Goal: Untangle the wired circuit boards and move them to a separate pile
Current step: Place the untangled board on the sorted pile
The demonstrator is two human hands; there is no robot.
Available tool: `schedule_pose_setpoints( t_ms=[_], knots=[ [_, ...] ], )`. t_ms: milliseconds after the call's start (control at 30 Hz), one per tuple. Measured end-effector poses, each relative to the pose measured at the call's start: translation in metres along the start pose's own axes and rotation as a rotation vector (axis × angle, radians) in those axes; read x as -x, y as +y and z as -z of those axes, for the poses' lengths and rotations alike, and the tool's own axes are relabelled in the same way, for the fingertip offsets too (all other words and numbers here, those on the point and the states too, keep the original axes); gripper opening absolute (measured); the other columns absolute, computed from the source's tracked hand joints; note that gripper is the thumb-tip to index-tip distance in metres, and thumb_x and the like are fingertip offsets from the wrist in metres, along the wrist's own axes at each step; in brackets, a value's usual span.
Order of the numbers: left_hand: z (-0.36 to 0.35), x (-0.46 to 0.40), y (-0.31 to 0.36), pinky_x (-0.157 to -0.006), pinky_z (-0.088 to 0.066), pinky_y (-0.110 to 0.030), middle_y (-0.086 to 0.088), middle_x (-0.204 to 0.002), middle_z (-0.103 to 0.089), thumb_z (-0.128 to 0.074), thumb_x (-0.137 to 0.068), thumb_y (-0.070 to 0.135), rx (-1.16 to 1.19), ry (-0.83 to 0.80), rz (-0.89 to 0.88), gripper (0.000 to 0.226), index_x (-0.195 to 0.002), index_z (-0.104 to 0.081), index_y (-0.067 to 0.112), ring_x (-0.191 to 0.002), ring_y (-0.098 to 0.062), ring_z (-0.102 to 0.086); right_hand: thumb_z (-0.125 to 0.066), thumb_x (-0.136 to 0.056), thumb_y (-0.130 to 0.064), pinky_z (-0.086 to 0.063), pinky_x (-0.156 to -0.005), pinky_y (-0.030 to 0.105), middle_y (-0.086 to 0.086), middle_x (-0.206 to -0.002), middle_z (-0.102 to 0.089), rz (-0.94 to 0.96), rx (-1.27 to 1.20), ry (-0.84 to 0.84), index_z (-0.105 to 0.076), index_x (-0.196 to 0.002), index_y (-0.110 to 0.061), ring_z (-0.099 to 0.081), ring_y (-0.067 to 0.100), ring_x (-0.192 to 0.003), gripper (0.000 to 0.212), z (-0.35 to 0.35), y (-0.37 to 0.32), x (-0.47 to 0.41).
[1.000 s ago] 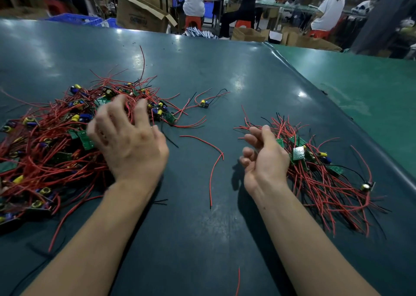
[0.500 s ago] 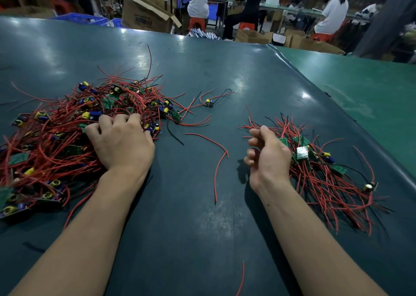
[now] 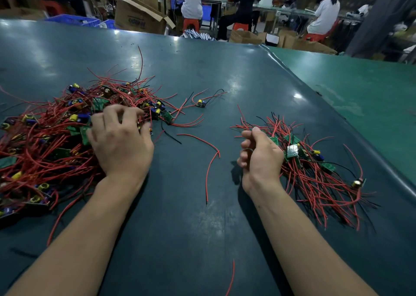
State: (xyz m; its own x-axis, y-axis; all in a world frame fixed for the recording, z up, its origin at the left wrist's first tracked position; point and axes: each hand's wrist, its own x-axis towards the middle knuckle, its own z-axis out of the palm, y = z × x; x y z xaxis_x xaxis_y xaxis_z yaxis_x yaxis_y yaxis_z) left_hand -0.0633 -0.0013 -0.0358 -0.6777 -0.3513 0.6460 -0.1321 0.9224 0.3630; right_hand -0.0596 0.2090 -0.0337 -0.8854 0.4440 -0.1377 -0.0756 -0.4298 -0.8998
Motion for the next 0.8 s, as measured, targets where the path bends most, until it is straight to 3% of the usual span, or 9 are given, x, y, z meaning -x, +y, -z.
schedule_pose_setpoints(
  t_ms=[100, 267, 400, 467, 533, 633, 733, 800],
  knots=[
    [-0.008, 0.0, -0.005, -0.087, -0.036, -0.047, -0.021, -0.115, -0.061, -0.068, -0.085, 0.015, -0.111, -0.202, 0.025, 0.046, -0.128, -0.053, 0.011, -0.106, -0.041, -0.055, -0.056, -0.097, -0.02, -0.024, -0.035, 0.015, -0.005, -0.049, -0.051, -0.002, 0.001, -0.018, -0.065, -0.068, -0.012, -0.034, 0.007, -0.035, 0.032, 0.001, 0.0, 0.002],
    [-0.001, 0.002, -0.004, -0.085, -0.035, -0.047, -0.013, -0.102, -0.069, -0.068, -0.079, 0.011, -0.013, -0.076, 0.001, 0.04, -0.119, -0.061, 0.016, -0.101, -0.038, -0.049, -0.055, -0.098, -0.02, -0.025, -0.034, 0.016, -0.005, -0.048, -0.052, 0.0, 0.006, -0.041, -0.065, -0.068, -0.012, -0.035, 0.007, -0.035, 0.032, 0.002, 0.0, 0.003],
    [0.002, 0.006, 0.002, -0.089, -0.031, -0.044, 0.0, -0.102, -0.068, -0.067, -0.075, 0.011, 0.142, -0.151, -0.039, 0.045, -0.119, -0.059, 0.021, -0.105, -0.031, -0.046, -0.055, -0.098, -0.02, -0.025, -0.034, 0.016, -0.005, -0.049, -0.052, 0.009, 0.036, -0.062, -0.065, -0.071, -0.01, -0.036, 0.007, -0.034, 0.031, 0.003, 0.001, 0.004],
    [0.006, 0.009, 0.006, -0.091, -0.028, -0.043, 0.003, -0.103, -0.069, -0.067, -0.077, 0.013, 0.168, -0.068, -0.077, 0.045, -0.121, -0.059, 0.02, -0.103, -0.028, -0.045, -0.055, -0.098, -0.021, -0.025, -0.035, 0.016, -0.005, -0.049, -0.053, 0.007, 0.05, -0.062, -0.065, -0.072, -0.01, -0.036, 0.007, -0.034, 0.031, 0.002, 0.0, 0.005],
    [0.011, 0.01, 0.01, -0.088, -0.027, -0.039, 0.008, -0.104, -0.07, -0.067, -0.079, 0.014, 0.217, 0.114, -0.154, 0.046, -0.125, -0.058, 0.019, -0.097, -0.023, -0.045, -0.055, -0.098, -0.021, -0.025, -0.035, 0.016, -0.006, -0.049, -0.053, 0.01, 0.072, -0.084, -0.066, -0.072, -0.01, -0.037, 0.007, -0.034, 0.03, 0.002, -0.001, 0.005],
    [0.015, 0.015, 0.018, -0.081, -0.033, -0.037, 0.006, -0.101, -0.072, -0.067, -0.083, 0.009, 0.392, 0.256, -0.424, 0.037, -0.12, -0.065, 0.013, -0.085, -0.021, -0.046, -0.057, -0.097, -0.023, -0.028, -0.035, 0.014, -0.005, -0.057, -0.061, 0.01, 0.188, -0.294, -0.068, -0.081, -0.013, -0.044, 0.007, -0.036, 0.022, 0.001, -0.002, 0.01],
    [0.015, 0.027, 0.031, -0.074, -0.046, -0.039, -0.002, -0.088, -0.072, -0.066, -0.084, 0.0, 0.538, 0.102, -0.668, 0.027, -0.109, -0.073, 0.009, -0.078, -0.023, -0.051, -0.065, -0.089, -0.033, -0.04, -0.036, 0.018, -0.002, -0.079, -0.069, -0.069, 0.18, -0.621, -0.07, -0.099, -0.017, -0.058, 0.011, -0.049, 0.02, -0.002, 0.0, 0.02],
    [0.014, 0.033, 0.038, -0.073, -0.053, -0.04, -0.006, -0.088, -0.07, -0.067, -0.084, -0.005, 0.631, -0.002, -0.683, 0.026, -0.107, -0.073, 0.005, -0.078, -0.026, -0.06, -0.068, -0.082, -0.034, -0.046, -0.039, 0.021, 0.0, -0.086, -0.069, -0.076, 0.134, -0.667, -0.068, -0.105, -0.015, -0.063, 0.014, -0.056, 0.029, -0.002, 0.001, 0.023]
  ],
)
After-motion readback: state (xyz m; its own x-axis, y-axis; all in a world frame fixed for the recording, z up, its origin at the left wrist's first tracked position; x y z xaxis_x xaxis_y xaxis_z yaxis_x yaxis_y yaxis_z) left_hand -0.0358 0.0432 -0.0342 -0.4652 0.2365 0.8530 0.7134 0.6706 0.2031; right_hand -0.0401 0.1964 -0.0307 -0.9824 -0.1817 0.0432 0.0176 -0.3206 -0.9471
